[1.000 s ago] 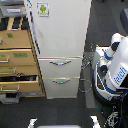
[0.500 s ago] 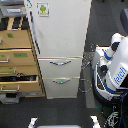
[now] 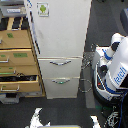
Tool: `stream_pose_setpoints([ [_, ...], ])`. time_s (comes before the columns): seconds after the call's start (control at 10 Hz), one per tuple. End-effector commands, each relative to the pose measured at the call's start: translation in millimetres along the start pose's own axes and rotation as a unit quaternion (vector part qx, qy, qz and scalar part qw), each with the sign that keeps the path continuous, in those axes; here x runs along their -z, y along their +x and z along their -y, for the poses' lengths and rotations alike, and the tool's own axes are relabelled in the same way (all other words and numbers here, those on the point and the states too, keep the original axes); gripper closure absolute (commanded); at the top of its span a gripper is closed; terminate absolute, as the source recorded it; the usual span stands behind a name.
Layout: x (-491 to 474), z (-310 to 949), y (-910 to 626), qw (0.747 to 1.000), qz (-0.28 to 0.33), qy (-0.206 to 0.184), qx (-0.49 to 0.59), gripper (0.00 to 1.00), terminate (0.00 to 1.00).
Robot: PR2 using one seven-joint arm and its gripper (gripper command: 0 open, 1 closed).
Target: Opening the fridge
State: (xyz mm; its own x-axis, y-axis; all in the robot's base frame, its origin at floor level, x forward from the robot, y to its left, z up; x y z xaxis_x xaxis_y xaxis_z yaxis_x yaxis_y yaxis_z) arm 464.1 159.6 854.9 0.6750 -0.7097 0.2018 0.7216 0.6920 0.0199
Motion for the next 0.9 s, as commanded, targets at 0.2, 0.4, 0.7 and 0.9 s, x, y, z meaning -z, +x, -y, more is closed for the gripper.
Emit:
stream_pose_setpoints([
  [0.2,-13.1,-68.0,127.0,0.998,-0.016,0.056,-0.009,0.00,0.00],
  [0.4,-22.2,-89.1,158.8,0.998,-0.020,0.063,-0.002,0.00,0.00],
  [0.7,-27.9,-132.7,197.3,0.997,-0.041,0.055,-0.037,0.00,0.00],
  [0.9,-21.3,-166.4,222.0,0.990,-0.076,0.060,-0.106,0.00,0.00],
])
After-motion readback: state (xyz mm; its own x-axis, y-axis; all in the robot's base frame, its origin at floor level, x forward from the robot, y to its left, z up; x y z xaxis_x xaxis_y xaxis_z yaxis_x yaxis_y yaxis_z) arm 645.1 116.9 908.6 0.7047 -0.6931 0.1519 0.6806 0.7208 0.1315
